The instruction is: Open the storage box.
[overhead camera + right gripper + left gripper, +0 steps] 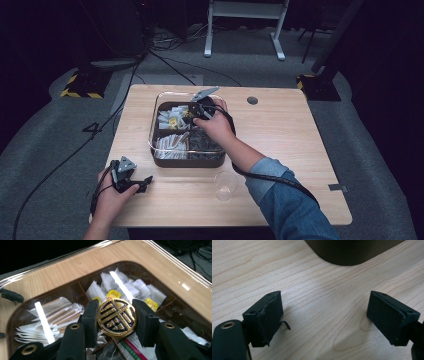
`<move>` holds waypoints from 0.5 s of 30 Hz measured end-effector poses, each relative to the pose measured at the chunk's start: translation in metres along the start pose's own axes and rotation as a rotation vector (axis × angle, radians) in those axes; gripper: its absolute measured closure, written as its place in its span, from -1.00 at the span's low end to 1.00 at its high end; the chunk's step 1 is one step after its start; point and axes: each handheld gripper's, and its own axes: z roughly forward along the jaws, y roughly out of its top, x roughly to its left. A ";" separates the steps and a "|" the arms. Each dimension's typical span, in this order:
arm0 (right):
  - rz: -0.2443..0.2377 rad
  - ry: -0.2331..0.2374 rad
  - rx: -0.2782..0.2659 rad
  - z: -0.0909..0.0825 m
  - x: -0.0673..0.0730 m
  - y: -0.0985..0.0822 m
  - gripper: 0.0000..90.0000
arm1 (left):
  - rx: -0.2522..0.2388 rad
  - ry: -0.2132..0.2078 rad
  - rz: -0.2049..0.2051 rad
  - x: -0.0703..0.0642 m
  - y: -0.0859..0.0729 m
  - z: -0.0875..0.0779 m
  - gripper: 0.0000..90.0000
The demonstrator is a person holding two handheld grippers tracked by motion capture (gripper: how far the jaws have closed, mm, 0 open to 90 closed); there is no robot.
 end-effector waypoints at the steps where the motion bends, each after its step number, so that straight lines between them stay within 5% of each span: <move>1: 0.000 0.000 0.000 0.000 0.000 0.000 0.31 | 0.000 0.000 0.000 0.000 0.000 0.000 -0.68; 15: 0.015 -0.035 -0.035 -0.050 -0.024 0.001 0.31 | 0.000 0.002 0.000 0.000 0.000 0.000 -0.69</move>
